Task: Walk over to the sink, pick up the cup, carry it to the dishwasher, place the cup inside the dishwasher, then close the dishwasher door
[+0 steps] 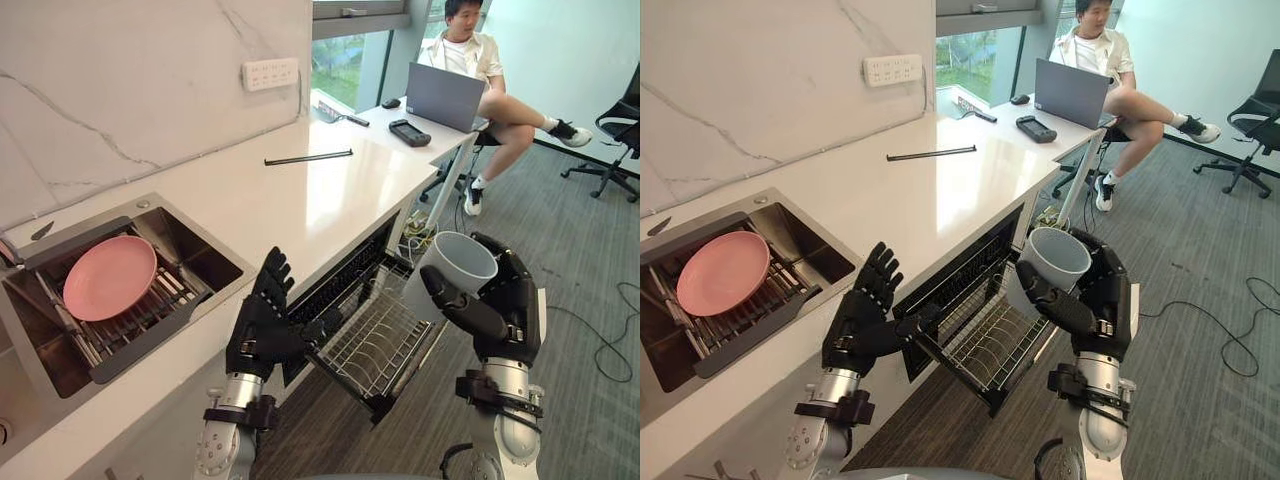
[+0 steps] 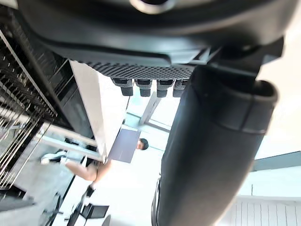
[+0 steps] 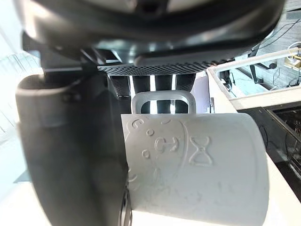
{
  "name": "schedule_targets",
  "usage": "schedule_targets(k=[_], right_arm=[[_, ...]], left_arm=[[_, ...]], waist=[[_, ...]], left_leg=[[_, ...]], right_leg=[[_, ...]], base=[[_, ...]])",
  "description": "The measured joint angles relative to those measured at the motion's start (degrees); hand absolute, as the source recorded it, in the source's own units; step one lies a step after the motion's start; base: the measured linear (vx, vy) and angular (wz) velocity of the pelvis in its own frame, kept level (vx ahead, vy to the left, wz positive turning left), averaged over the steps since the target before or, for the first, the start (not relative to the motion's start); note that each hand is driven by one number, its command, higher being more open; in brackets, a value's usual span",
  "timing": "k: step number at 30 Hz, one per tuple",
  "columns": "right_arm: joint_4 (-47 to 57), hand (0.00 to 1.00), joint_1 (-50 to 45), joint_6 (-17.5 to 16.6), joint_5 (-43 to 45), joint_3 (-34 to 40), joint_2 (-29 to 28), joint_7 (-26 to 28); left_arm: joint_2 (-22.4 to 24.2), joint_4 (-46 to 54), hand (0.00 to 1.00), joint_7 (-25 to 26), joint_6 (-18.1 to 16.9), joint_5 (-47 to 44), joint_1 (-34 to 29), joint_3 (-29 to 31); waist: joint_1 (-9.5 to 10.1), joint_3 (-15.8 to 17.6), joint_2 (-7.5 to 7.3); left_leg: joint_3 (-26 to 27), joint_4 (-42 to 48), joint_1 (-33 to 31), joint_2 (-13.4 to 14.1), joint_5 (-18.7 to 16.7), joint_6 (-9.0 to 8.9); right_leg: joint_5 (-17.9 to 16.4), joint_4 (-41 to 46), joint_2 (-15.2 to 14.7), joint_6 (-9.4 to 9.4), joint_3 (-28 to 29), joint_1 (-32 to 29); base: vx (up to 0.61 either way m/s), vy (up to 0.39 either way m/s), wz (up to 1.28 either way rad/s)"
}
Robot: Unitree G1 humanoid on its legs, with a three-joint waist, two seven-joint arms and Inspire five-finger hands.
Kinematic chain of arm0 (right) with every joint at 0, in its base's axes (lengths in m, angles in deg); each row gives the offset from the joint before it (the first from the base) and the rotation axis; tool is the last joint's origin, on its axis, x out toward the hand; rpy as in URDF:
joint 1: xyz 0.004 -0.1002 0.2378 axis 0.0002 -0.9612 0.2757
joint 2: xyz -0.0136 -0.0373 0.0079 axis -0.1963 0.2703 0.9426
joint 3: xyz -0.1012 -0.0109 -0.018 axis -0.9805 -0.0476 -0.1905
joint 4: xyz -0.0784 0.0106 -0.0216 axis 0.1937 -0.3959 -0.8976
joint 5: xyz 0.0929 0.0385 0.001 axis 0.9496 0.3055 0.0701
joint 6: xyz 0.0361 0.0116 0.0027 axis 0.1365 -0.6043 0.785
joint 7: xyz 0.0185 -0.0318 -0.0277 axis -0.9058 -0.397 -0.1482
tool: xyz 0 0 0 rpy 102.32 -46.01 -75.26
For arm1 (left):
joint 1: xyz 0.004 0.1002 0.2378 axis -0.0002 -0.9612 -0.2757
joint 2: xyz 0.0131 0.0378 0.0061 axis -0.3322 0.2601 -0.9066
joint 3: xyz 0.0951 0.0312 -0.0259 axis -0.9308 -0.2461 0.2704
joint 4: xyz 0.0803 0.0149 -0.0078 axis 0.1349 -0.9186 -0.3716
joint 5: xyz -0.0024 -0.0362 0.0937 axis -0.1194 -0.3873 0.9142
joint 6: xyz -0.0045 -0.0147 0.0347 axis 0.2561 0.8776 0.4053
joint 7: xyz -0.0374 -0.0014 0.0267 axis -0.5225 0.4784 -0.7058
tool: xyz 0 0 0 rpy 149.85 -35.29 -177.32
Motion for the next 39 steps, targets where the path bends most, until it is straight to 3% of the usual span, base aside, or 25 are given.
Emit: schedule_targets(k=[3, 10, 18, 27, 39], right_arm=[[0.0, 0.0, -0.03, 0.0, 0.03, 0.07, 0.09, 0.31], [-0.08, 0.0, -0.25, 0.02, 0.29, 0.12, 1.88, 3.43], [-3.24, 0.0, -1.0, 0.06, 1.29, 0.11, 2.77, 7.82], [-8.04, 0.0, -2.47, 0.51, 0.75, 0.08, 4.5, 10.85], [-17.4, 0.0, -2.24, 1.45, -4.32, 0.09, 5.3, 11.25]], left_arm=[[-0.31, -0.23, 1.0, -2.58, 0.97, 0.0, 0.0, -0.79], [-2.66, -5.23, 1.0, -8.0, 7.08, 0.39, 0.03, -3.46], [-3.49, -11.81, 1.0, -5.58, 11.32, 4.9, -0.01, -5.7], [-3.57, -28.73, 1.0, 1.26, 11.2, 12.66, -0.68, -0.52], [-4.27, -44.58, 1.0, 3.13, 5.11, 12.55, 0.45, 6.44]], waist=[[-0.02, -0.03, 0.04], [-0.19, -0.12, 0.22], [-0.48, -0.28, 0.48], [-0.16, -0.33, 0.57], [-0.08, -0.61, 1.95]], left_leg=[[0.09, -0.03, -0.02, 0.02, 0.0, 0.0], [0.85, -0.14, -0.51, 0.38, 0.0, 0.0], [1.32, -0.15, -0.91, 0.55, 0.0, 0.0], [1.25, -0.3, -1.22, 0.64, 0.02, 0.0], [-0.23, -0.93, -0.81, 0.79, 0.38, -0.63]], right_leg=[[0.03, 0.0, 0.05, -0.01, 0.19, -0.07], [0.25, 0.01, 0.4, -0.07, 0.87, -0.93], [0.43, -0.04, 0.59, -0.32, 1.23, -1.5], [0.59, -0.91, 0.72, -0.38, 1.02, -1.49], [-0.09, -0.69, 0.21, 0.21, -2.1, -0.74]], base=[[0.0, 0.0, 0.0], [-0.02, 0.003, -0.06], [-0.01, 0.001, -0.03], [0.0, 0.0, 0.0], [-0.01, -0.005, 0.06]])
